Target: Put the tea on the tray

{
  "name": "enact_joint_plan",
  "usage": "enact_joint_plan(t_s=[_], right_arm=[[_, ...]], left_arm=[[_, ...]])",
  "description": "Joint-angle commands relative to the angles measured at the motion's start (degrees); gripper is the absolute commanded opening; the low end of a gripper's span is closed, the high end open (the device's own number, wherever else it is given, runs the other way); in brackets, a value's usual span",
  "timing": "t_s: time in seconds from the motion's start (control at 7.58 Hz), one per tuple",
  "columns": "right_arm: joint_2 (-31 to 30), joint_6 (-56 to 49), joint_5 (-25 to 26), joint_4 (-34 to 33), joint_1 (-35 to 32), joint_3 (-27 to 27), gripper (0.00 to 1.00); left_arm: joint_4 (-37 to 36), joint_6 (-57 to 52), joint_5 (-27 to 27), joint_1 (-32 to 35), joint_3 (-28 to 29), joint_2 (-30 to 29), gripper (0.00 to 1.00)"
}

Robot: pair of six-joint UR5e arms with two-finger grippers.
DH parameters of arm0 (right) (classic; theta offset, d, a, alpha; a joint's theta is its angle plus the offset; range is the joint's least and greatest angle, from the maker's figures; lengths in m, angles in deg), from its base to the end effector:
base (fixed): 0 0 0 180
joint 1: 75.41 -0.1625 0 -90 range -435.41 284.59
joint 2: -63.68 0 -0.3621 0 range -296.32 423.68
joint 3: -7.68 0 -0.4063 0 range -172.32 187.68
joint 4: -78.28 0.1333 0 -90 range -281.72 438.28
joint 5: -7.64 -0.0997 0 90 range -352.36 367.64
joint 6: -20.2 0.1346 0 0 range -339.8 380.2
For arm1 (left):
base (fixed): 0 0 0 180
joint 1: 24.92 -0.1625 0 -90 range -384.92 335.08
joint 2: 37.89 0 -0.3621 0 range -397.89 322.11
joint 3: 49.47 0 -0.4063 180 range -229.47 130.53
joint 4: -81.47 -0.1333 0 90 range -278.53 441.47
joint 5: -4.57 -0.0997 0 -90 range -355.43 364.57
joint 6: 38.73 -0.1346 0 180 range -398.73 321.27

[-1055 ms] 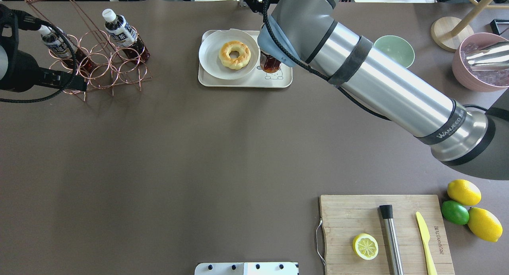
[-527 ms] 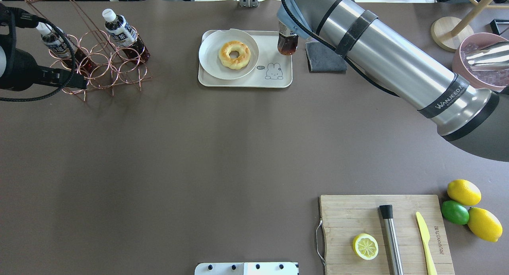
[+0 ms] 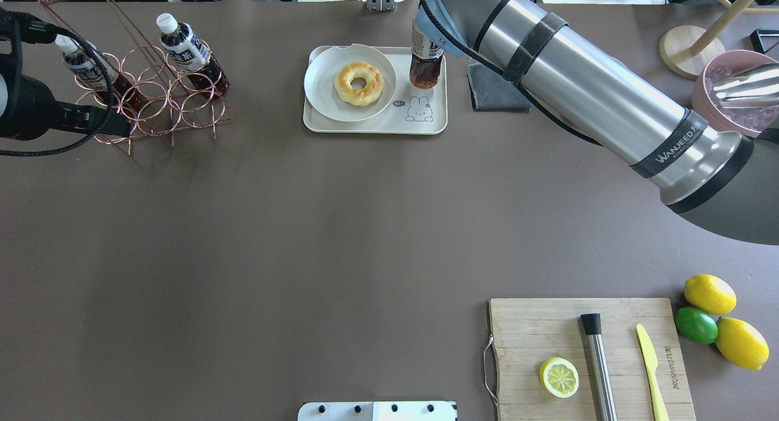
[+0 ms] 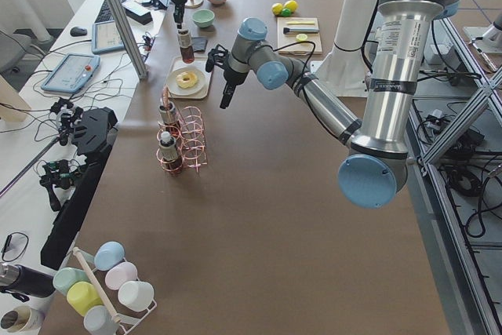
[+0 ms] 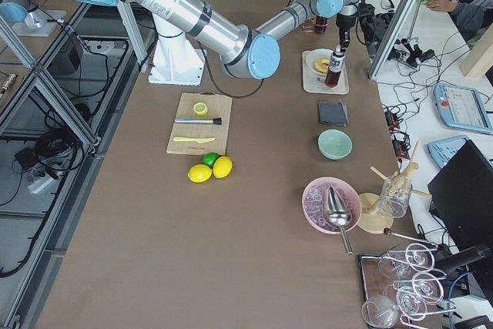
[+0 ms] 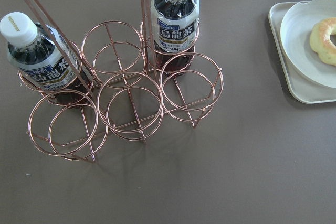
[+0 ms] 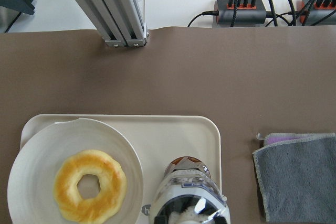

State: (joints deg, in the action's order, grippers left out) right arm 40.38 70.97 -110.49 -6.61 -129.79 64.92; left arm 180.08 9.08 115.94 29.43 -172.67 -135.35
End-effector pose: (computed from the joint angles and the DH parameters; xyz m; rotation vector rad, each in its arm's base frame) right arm -0.4219 -0.7088 0.1083 0.1637 -0.8000 0.0823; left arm 0.2319 -0.4678 0.2630 0.4010 0.8256 -0.0368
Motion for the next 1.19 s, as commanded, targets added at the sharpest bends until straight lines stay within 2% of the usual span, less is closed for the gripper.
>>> enact_joint_plan(t_s=[0.0, 0.4, 0.53, 0.79, 0.92, 1.05], right_arm=[[-0.34, 0.56, -0.17, 0.85, 1.38, -0.03, 0.0], [-0.96, 0.39, -0.08, 1.3, 1.56, 0.23, 0.0], [-1.04, 0.22, 0.09, 1.39, 1.65, 0.32, 0.99], [-1.39, -0.05, 0.27, 2.09, 1.74, 0.76, 1.0], [-1.48, -0.14, -1.12, 1.48, 0.26, 2.85, 1.0], [-4.27, -0.57, -5.23, 1.3, -2.11, 6.0, 1.0]], left_arm=[[0.0, 0.09, -0.01, 0.06, -0.19, 0.07, 0.97], [0.0, 0.18, -0.1, 0.06, -0.37, 0.07, 0.97], [0.0, 0.18, -0.1, -0.03, -0.37, 0.07, 0.97], [0.0, 0.09, -0.18, -0.03, -0.11, 0.07, 0.97], [0.0, 0.18, 0.51, -0.03, -0.19, -0.27, 0.97], [-0.52, 0.0, 3.74, 0.49, -0.54, -0.45, 0.97]])
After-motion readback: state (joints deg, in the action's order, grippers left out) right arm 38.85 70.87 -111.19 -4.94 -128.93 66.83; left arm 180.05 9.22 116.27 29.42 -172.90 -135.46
